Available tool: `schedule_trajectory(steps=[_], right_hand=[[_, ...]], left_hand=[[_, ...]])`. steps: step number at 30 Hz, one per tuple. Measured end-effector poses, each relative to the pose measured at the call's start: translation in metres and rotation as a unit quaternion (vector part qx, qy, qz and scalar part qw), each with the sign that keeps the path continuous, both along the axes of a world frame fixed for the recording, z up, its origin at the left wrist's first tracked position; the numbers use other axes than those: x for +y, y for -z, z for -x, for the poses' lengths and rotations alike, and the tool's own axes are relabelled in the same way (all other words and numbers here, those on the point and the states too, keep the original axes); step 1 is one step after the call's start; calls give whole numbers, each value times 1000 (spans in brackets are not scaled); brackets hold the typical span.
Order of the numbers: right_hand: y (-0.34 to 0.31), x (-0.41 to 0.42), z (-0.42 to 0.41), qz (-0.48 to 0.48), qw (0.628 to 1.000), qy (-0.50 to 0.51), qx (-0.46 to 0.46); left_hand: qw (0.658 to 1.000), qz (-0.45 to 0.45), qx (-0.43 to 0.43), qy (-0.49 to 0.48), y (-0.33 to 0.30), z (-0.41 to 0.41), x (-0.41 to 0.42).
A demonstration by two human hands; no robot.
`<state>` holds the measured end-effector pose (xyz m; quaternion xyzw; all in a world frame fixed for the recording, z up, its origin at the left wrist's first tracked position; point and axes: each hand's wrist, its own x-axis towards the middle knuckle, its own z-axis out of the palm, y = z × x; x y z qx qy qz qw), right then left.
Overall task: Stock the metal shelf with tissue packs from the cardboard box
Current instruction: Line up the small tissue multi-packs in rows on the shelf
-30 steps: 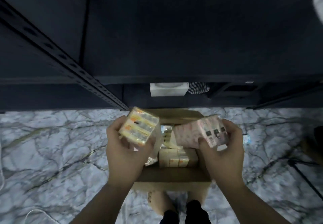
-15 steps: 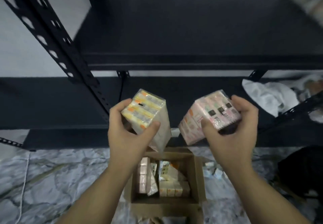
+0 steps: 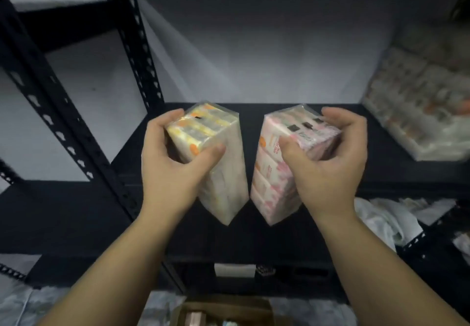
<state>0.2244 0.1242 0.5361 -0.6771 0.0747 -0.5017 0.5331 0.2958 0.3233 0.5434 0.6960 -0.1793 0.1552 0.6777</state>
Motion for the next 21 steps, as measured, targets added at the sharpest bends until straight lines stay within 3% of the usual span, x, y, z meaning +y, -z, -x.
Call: schedule_trajectory(steps=[11,15,21], right_hand=[[-54,-60,-49,3,1000,3,4],[-35,-64,-68,-16,997,-12,72],[6,-65,-69,-15,985,-64,157]], left_hand=[[998,-1,-26,-61,-49,-32,-73],[997,-42,-7,-59,-30,-49,-84],[994,-88,52,26,11,-61,-75]])
